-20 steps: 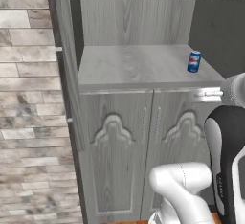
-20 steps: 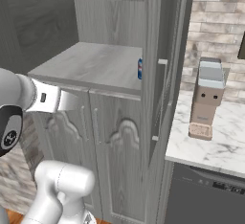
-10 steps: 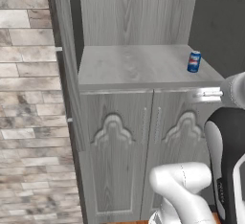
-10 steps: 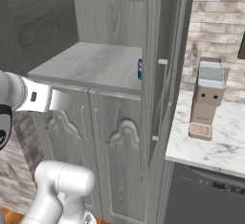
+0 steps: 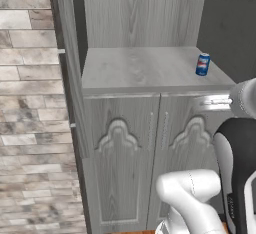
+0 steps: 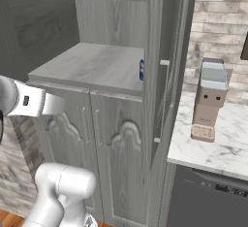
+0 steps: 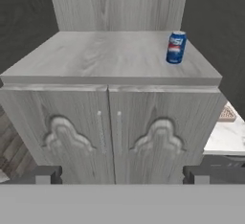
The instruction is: Pick the boxed drink, boxed drink, can from the counter and place them in the open cabinet.
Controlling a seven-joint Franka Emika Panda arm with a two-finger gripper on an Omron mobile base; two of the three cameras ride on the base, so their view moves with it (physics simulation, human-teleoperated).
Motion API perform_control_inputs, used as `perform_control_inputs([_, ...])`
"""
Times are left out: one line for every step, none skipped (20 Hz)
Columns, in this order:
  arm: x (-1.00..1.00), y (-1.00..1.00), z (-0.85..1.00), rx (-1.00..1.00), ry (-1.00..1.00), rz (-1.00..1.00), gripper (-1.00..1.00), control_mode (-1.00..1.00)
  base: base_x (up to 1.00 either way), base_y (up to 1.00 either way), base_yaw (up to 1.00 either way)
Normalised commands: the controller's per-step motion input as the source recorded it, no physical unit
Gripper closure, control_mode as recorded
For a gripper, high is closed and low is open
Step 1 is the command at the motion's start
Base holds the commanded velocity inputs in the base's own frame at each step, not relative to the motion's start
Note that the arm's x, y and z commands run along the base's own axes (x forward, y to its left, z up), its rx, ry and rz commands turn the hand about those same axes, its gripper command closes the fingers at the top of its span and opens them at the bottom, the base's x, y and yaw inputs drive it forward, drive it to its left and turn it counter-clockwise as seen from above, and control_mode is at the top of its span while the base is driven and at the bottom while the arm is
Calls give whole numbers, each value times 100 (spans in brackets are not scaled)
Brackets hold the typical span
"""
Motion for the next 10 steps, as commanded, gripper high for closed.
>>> perform_control_inputs([0,2,0,0,6,0,-100,-100,0,0,0])
perform_control_inputs([0,0,0,0,0,0,-100,100,0,0,0])
perform_control_inputs([0,0,0,0,0,0,-100,100,0,0,0])
perform_control_inputs([0,0,0,0,0,0,-100,100,0,0,0])
perform_control_inputs([0,0,0,0,0,0,-100,100,0,0,0])
perform_control_inputs([0,0,0,0,0,0,-100,100,0,0,0])
perform_control_inputs([0,0,0,0,0,0,-100,100,-10,0,0])
perform_control_inputs([0,0,0,0,0,0,-100,100,-26,0,0])
perform_control_inputs([0,0,0,0,0,0,-100,100,-44,0,-1])
perform_control_inputs([0,0,0,0,0,0,-100,100,-59,0,-5])
